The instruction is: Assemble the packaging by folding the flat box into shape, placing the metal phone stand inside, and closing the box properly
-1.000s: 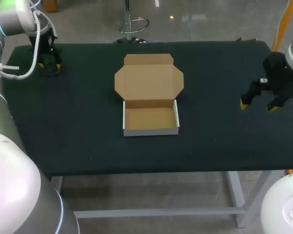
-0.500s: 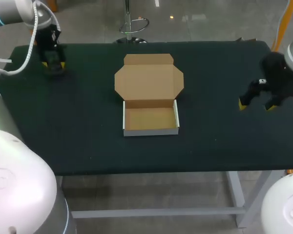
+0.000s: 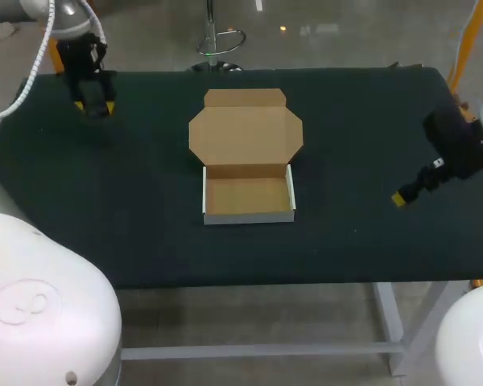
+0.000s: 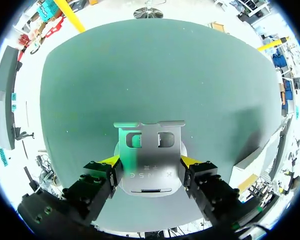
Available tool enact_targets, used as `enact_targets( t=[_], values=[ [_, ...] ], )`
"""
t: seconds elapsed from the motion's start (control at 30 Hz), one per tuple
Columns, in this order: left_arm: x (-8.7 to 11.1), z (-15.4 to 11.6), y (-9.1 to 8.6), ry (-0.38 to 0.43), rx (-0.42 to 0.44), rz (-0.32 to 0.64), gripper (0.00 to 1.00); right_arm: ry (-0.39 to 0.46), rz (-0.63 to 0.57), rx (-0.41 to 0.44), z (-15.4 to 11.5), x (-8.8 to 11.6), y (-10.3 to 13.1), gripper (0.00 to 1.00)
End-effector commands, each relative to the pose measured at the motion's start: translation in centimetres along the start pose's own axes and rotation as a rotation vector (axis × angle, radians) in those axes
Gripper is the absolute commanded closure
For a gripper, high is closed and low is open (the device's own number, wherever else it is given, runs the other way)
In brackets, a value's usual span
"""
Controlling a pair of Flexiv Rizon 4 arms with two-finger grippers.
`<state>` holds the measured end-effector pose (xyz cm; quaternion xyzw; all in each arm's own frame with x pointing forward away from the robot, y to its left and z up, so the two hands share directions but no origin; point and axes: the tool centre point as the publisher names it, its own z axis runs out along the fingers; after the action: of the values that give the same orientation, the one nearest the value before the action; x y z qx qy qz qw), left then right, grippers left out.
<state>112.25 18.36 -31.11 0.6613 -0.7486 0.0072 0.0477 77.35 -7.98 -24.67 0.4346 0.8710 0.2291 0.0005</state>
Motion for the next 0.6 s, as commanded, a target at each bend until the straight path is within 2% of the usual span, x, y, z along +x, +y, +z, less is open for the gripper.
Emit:
enact_targets(
  t=[0.03,0.57,0.6],
  values=[
    [1.0,-1.3,6.9,-0.050,0.167,-0.004,1.00,0.029,-0.105,-0.081,0.1,-0.2,-1.4,0.00],
    [4.8,-2.6,13.3,-0.058,0.157,-0.018,1.00,0.029,-0.105,-0.081,0.1,-0.2,-1.4,0.00],
    [5.0,-2.6,13.5,-0.058,0.157,-0.017,1.00,0.043,-0.141,-0.091,0.3,-0.1,-1.2,0.00]
  ],
)
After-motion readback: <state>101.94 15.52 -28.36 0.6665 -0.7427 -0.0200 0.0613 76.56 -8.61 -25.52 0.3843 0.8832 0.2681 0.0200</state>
